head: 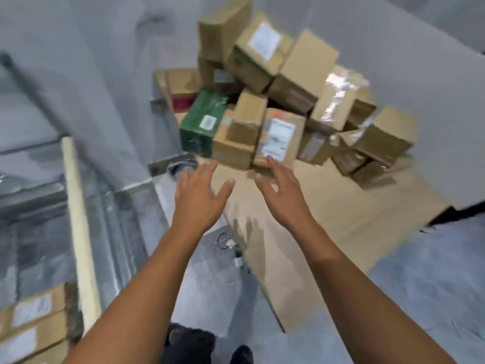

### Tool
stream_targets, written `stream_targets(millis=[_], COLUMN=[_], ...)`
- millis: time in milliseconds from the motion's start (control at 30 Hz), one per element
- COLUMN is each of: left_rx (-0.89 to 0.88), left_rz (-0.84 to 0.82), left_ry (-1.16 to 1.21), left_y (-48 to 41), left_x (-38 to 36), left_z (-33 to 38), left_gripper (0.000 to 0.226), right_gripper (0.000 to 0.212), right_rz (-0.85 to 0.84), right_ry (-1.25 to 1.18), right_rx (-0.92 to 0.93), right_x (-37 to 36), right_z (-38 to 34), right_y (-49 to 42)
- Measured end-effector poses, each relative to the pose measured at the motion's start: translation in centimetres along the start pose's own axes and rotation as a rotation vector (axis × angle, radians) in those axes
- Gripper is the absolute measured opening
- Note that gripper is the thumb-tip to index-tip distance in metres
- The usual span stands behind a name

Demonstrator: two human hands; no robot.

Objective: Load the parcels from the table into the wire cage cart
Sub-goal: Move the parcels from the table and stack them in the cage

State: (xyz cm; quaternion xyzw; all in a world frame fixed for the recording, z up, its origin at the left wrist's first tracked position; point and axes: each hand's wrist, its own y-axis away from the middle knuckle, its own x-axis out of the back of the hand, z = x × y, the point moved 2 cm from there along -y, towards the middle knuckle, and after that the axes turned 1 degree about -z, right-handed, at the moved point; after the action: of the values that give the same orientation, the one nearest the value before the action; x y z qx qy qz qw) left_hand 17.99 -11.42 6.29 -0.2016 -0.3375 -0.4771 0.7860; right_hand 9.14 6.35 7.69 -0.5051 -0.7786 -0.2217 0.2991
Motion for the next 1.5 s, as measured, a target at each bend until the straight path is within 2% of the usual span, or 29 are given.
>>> stream_targets(millis=[67, 167, 233, 367, 467, 633, 733, 900, 1067, 1300, 1500], left_rx=[-0.049, -0.113, -0.157, -0.179, -0.154, -0.136, -0.135, -0.079, -0.078, -0.025, -0.049], left_rz=[-0.018, -0.041, -0.037, -0.017, -0.06, -0.077, -0.02, 0.156, 0.174, 0.227, 0.199], left_ry=[0.022, 0.058, 0.095, 0.126, 0.157, 0.178, 0.201, 0.197, 0.09, 0.07, 0.193], left_y=[1.0, 1.6, 1.2, -0.8, -3.7, -9.8, -14.2, -23.5, -30.8, -33.2, -32.6], left_x=[-2.3, -5.1, -6.1, -7.3, -8.8, -12.2, -13.4, -12.5, -12.0, -12.8, -12.7], left_z=[4.9, 10.7, 13.7, 17.7, 19.4, 20.4, 20.6, 20.2, 20.4, 20.1, 20.3], left_gripper=[0.088, 0.076, 0.077, 0.064, 0.067, 0.065, 0.06, 0.074, 0.082, 0.08, 0.085], right_gripper=[0.064, 0.063, 0.063, 0.064, 0.058, 0.053, 0.058, 0.065, 0.069, 0.074, 0.067], right_rz=[0.071, 0.175, 0.232, 0.282, 0.296, 0.298, 0.294, 0.236, 0.199, 0.204, 0.309], right_ry=[-0.055, -0.113, -0.158, -0.241, -0.268, -0.307, -0.303, -0.308, -0.241, -0.203, -0.457], right_rx=[-0.031, -0.063, -0.081, -0.117, -0.122, -0.172, -0.217, -0.222, -0.201, -0.225, -0.178], right_x=[5.0, 11.5, 14.8, 18.4, 19.7, 20.3, 20.6, 19.9, 17.7, 14.6, 14.6], right_z=[2.2, 5.0, 6.3, 7.3, 7.8, 9.7, 10.7, 10.5, 9.0, 8.3, 7.7], right_y=[1.5, 3.3, 3.8, 2.8, 0.5, -5.6, -10.2, -19.1, -27.3, -31.3, -29.9])
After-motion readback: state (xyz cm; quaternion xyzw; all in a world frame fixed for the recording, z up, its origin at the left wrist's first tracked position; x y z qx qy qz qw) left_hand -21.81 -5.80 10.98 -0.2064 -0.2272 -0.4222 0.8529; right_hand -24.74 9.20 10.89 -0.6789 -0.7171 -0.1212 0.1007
